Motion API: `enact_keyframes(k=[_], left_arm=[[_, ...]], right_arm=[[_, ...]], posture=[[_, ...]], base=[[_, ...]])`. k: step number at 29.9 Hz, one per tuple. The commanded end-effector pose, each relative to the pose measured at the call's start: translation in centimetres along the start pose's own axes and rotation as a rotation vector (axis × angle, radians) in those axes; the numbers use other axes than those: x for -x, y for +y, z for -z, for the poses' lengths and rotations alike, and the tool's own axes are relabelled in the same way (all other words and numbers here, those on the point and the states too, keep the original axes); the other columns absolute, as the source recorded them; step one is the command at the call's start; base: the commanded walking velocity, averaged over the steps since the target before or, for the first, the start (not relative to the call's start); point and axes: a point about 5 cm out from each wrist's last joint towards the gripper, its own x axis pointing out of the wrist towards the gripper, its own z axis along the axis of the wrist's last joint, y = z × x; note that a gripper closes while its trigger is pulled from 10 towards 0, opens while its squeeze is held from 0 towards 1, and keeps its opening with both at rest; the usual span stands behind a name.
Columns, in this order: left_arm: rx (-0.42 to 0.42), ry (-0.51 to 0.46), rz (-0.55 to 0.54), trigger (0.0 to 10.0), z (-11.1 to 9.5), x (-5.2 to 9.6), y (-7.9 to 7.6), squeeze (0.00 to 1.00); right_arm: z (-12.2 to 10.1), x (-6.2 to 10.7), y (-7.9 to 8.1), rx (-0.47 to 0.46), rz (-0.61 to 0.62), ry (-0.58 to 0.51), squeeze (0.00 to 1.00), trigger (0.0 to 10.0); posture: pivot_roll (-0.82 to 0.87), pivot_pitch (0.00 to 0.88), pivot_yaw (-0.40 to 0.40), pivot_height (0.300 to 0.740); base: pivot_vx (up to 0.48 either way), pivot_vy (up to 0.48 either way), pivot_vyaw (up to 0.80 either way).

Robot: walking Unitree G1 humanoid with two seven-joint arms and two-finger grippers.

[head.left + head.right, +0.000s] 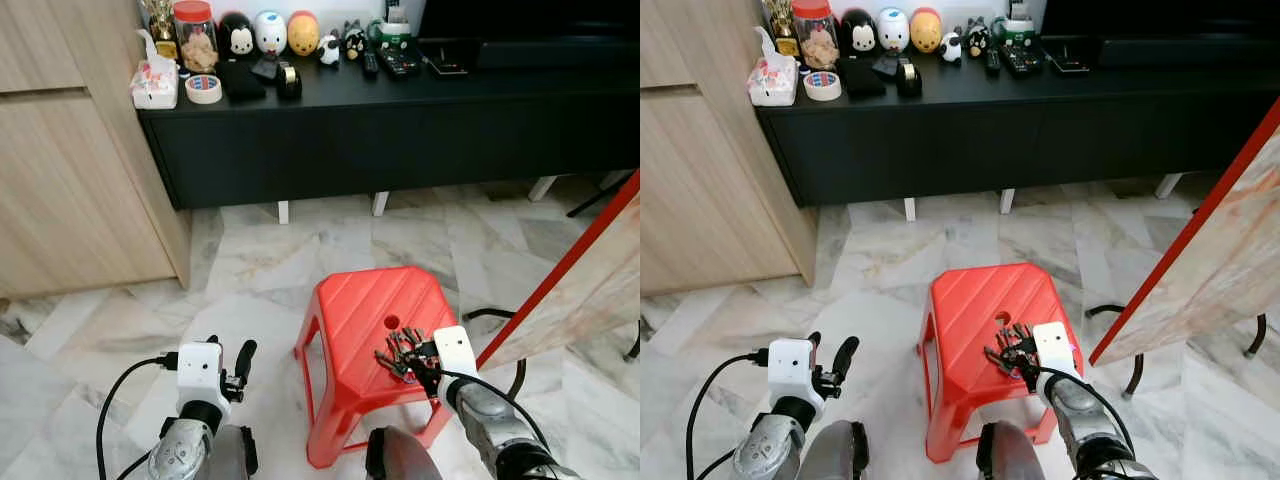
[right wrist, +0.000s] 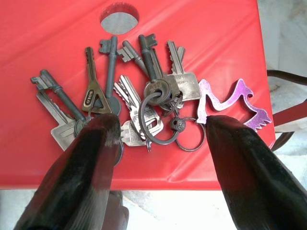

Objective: Hang keys on a hook

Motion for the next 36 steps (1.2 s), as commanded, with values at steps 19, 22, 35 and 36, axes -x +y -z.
enact_keyframes(k=[19,22,35,36], left_arm=[[0.010,0.019,0.010,10.0,0.3,0.6,-0.6,0.00],[0.011,0.022,0.013,10.0,0.4,0.8,-0.7,0.00],[0.025,0.021,0.008,10.0,0.3,1.4,-1.1,0.00],[0.026,0.021,0.006,10.0,0.3,1.4,-1.1,0.00]], right_arm=[[-0.7,-0.2,0.2,0.024,0.004,-0.037,0.00,10.0],[-0.5,-0.2,0.3,0.042,0.001,-0.023,0.00,10.0],[-1.2,-0.3,0.4,0.047,0.007,-0.060,0.00,10.0],[-1.3,-0.3,0.3,0.047,0.009,-0.065,0.00,10.0]], posture=[[0.07,0.165,-0.088,0.621],[0.07,0.173,-0.088,0.621],[0.07,0.205,-0.092,0.621],[0.07,0.205,-0.092,0.621]], base=[[0.000,0.000,0.00],[0.000,0.000,0.00],[0.000,0.000,0.00],[0.000,0.000,0.00]])
